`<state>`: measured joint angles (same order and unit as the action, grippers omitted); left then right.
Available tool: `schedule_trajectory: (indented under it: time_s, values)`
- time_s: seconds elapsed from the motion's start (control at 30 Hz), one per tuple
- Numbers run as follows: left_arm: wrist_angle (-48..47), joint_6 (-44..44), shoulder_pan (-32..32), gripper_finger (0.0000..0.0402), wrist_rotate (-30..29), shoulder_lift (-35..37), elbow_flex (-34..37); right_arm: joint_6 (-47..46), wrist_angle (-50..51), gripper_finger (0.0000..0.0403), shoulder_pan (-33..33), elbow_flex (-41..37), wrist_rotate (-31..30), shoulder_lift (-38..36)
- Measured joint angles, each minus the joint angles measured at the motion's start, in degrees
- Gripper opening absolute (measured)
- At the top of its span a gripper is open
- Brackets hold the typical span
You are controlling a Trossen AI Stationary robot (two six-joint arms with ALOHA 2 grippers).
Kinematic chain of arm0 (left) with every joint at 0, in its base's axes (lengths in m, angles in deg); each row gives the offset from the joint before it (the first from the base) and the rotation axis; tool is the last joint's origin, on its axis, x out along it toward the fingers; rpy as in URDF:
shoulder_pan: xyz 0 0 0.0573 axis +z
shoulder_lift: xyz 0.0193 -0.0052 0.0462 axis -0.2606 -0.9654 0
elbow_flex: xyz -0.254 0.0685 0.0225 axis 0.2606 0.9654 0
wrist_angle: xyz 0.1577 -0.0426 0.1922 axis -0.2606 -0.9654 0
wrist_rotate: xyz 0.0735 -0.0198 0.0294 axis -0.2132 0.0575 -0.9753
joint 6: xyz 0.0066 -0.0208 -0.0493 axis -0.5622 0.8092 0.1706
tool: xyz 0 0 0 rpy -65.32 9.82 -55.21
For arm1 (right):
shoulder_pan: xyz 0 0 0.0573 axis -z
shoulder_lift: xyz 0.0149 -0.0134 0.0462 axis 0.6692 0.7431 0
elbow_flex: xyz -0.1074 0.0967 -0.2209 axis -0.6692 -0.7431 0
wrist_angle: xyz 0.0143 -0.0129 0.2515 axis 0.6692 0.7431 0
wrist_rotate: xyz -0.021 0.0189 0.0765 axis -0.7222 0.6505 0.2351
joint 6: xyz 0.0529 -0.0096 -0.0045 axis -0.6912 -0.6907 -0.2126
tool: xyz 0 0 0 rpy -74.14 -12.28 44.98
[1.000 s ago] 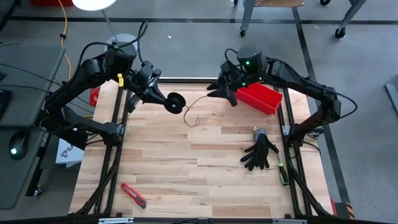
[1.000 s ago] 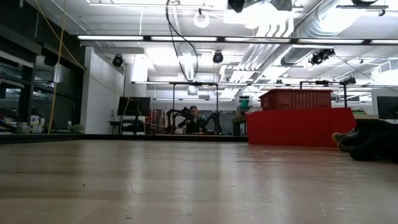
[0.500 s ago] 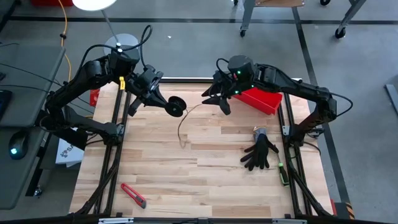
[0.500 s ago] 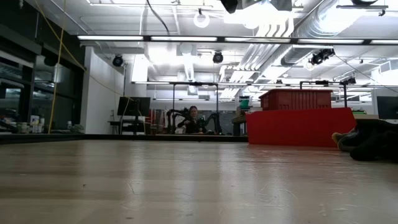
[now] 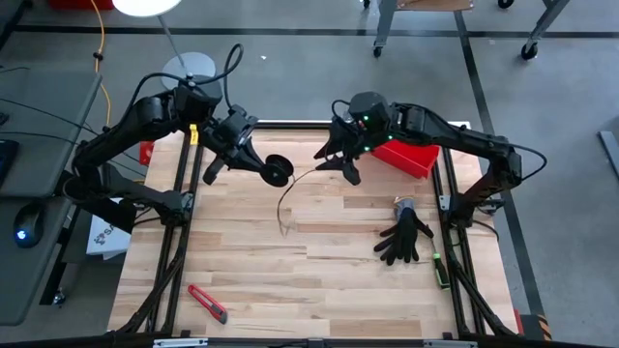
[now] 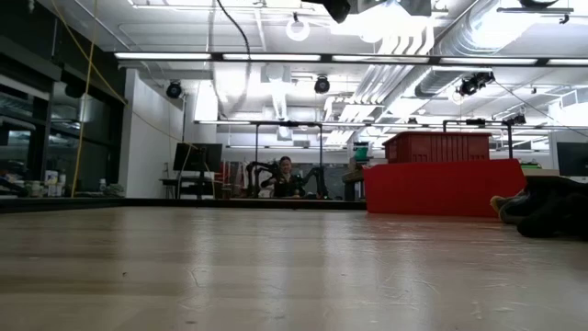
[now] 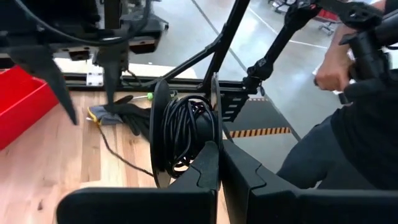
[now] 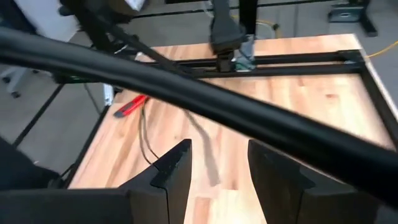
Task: Coil cords
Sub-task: Coil the black wire on the spool
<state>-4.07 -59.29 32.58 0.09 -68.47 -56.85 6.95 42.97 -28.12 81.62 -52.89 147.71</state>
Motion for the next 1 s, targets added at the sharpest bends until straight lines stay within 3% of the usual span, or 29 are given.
schedule_trajectory:
  time_s: [0.23, 0.37, 0.67, 1.0]
  values:
    - [0.05, -0.16, -0.42, 0.0, -0.93, -0.44, 0.0, 0.17, 0.17, 0.0149, -1.49, 0.0, 1.95, 0.18]
    - [0.19, -0.02, -1.01, 0.0, -0.94, -0.62, 0.0, 2.95, 0.36, 0.0149, -2.01, 0.0, -4.4, 0.29]
    - [-0.11, 0.65, -2.9, 0.0, -0.95, -0.62, 0.0, 6.74, -0.42, 0.0149, -1.98, 0.0, -7.88, 0.29]
    - [-0.55, 2.01, -3.02, 0.0, -0.95, -0.77, 0.0, 5.7, -0.77, 0.0149, -2.44, 0.0, -2.73, 0.56]
